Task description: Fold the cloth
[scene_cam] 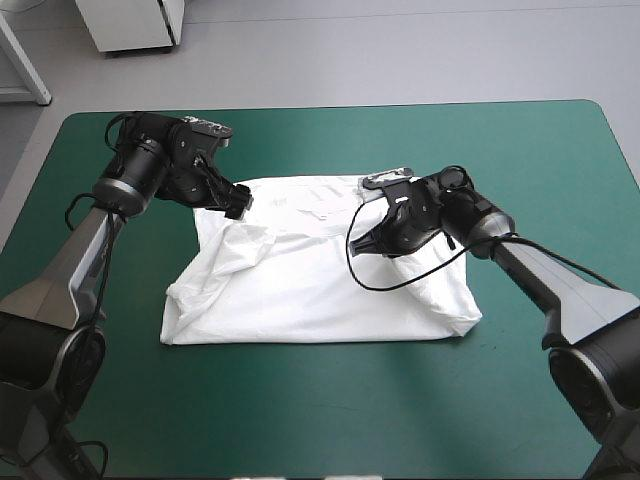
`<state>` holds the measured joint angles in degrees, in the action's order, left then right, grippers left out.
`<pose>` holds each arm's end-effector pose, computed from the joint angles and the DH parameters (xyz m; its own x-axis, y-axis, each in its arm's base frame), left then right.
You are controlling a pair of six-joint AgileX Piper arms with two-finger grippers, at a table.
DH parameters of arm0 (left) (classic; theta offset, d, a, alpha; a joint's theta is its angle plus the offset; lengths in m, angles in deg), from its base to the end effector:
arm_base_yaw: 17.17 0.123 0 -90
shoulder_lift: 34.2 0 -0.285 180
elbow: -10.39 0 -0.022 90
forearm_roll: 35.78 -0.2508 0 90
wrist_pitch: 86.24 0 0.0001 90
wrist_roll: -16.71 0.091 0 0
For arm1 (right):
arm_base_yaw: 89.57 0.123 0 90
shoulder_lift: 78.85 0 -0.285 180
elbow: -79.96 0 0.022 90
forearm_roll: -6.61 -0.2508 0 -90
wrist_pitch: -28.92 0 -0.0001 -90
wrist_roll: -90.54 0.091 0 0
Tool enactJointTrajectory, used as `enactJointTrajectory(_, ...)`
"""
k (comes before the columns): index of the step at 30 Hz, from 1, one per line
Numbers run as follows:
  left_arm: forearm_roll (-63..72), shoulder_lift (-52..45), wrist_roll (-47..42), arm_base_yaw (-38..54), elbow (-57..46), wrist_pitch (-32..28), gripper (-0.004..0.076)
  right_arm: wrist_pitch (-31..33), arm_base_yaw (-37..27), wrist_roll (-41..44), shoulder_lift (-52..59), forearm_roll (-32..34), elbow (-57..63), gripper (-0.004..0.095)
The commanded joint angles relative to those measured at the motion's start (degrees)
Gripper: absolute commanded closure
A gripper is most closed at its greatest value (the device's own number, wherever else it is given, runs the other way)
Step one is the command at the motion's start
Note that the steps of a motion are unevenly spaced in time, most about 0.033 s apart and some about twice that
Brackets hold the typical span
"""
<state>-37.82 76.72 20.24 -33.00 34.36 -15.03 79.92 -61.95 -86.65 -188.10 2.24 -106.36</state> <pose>0.3710 -0.1020 0.3401 -0.8715 0.3230 -0.3689 0.3251 0.9439 0.0584 0.3371 0.1825 0.2758 -0.8387 -0.3296 -0.4335 -0.4065 0.9086 0.0956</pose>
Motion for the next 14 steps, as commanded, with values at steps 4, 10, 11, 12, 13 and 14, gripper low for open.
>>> enactJointTrajectory(4, 0.27, -3.13, -0.50, -0.17, 1.32, -0.78, -0.0001, -2.29, 0.69, -0.57, -1.54, 1.04, -1.87, 0.0364)
enactJointTrajectory(10, 0.08, -3.13, -0.50, -0.17, 1.32, 2.56, -0.0001, 5.42, 0.69, 10.20, 3.80, 15.02, -1.87, 0.0079)
enactJointTrajectory(11, -0.17, -3.26, -0.50, -0.17, 0.98, 2.71, -0.0001, 9.05, 0.69, 11.66, 5.19, 17.53, -1.87, 0.0088)
enactJointTrajectory(12, -0.18, -3.69, -0.50, -0.17, 0.44, 2.71, -0.0001, 12.36, 0.69, 12.70, 6.37, 19.18, -1.87, 0.0095)
enactJointTrajectory(13, -0.18, -4.25, -0.50, -0.17, -0.43, 2.71, -0.0001, 16.09, 0.69, 13.63, 7.77, 20.51, -1.40, 0.0105)
enactJointTrajectory(14, -0.18, -4.97, -0.66, -0.17, -1.57, 2.71, -0.0001, 18.84, 0.69, 13.89, 9.12, 20.91, -0.72, 0.0114)
